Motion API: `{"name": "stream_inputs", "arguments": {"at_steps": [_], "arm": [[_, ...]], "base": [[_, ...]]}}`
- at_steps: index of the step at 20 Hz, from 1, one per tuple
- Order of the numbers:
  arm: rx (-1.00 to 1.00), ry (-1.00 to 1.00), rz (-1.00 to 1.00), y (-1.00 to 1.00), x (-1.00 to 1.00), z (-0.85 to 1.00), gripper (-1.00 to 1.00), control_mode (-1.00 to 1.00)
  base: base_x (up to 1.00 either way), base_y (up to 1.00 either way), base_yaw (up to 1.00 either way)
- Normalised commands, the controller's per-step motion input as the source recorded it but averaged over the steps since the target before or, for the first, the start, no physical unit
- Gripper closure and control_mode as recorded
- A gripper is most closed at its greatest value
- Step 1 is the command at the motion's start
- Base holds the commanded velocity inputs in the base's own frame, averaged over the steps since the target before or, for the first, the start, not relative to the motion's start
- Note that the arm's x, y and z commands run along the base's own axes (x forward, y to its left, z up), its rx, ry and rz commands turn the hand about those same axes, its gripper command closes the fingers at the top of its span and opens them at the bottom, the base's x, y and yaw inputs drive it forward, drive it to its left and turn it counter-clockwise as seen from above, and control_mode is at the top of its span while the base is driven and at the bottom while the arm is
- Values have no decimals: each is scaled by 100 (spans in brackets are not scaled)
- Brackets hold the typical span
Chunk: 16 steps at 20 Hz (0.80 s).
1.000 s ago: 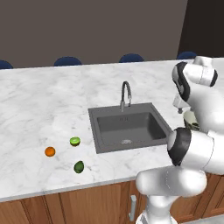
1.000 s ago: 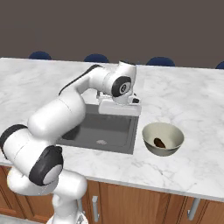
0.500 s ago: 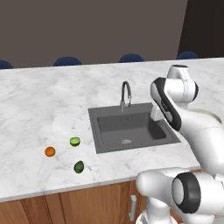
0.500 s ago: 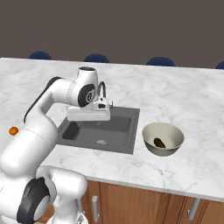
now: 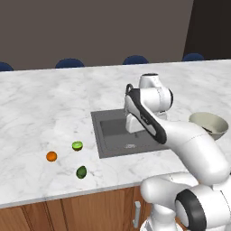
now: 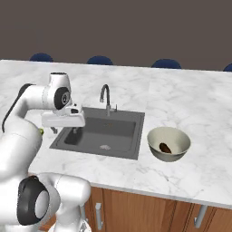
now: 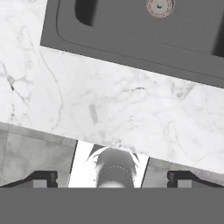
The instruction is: There is a mixed pile of frozen fruits and vegetables on the counter. Locate all the frozen vegetables and place the items in a bowl on the counter. Take all the frozen fruits and defrost them in a running sink.
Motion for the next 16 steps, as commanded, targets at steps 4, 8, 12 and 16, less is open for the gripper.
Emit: {"name": "stream_inputs", "arguments": {"at_steps": [4,8,12,16], "arm": [[-1,7,-1,100,-1,-33,-100,-100],[-17,14,0,100,1,-47,-100,-100],[-14,5,-1,100,13,-50,-100,-100],[-1,-6,-7,88,17,-44,-100,-100]], "base": [[0,0,0],[0,0,0],[0,0,0],[0,0,0]]}}
